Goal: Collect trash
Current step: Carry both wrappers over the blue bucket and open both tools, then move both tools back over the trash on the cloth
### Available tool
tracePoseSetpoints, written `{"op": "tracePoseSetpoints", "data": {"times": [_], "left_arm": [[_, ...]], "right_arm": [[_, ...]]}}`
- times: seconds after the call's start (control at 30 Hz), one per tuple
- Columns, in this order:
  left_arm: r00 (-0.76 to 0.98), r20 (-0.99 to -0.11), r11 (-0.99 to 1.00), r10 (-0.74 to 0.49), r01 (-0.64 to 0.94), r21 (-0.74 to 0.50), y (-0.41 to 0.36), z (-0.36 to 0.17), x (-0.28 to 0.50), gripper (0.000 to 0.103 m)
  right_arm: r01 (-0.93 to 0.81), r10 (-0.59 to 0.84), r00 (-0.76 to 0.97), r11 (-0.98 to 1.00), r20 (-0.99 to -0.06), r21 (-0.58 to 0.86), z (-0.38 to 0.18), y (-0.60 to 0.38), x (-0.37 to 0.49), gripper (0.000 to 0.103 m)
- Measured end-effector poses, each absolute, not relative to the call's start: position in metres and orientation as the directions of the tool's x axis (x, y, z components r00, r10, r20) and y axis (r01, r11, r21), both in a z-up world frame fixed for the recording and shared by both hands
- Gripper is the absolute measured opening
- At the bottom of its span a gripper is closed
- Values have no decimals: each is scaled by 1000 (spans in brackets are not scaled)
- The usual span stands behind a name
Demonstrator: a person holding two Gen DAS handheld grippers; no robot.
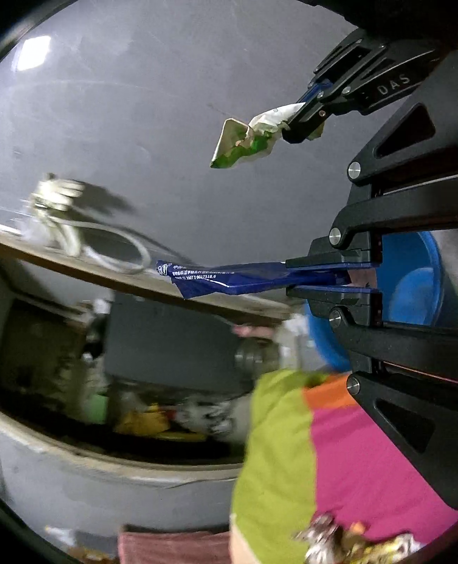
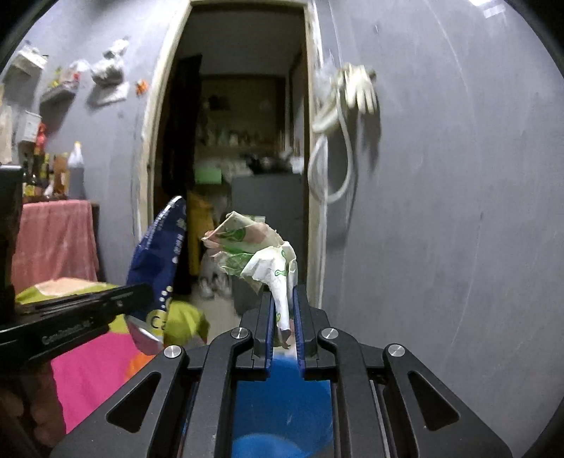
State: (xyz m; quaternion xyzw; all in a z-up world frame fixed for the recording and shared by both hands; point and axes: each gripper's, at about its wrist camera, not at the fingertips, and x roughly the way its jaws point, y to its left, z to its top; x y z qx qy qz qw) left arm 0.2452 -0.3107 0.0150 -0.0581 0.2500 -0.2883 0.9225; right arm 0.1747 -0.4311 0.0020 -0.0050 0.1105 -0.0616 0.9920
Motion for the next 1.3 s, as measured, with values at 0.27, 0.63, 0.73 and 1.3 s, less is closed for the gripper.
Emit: {"op": "tracePoseSetpoints", "data": {"times": [0.27,0.63,0.73,1.3], "left_arm": [[601,-603,845,-524,453,-284,-327,-43,290,5],[569,-642,854,-514,406,-324,-307,-50,295,17],[611,-588,848,-530,406,-342,-289,-29,284,27],[902,-261,928,-345,286,-241,-131,79,200,98]], "right_arm": [[103,-71,916,993,-394,60,-43,-451,205,11],[86,-15,881,988,-473,129,-60,-462,220,28],[80,-18,905,988,-424,129,-43,-458,208,32],[-35,41,997,996,-65,86,70,-361,146,99]]}}
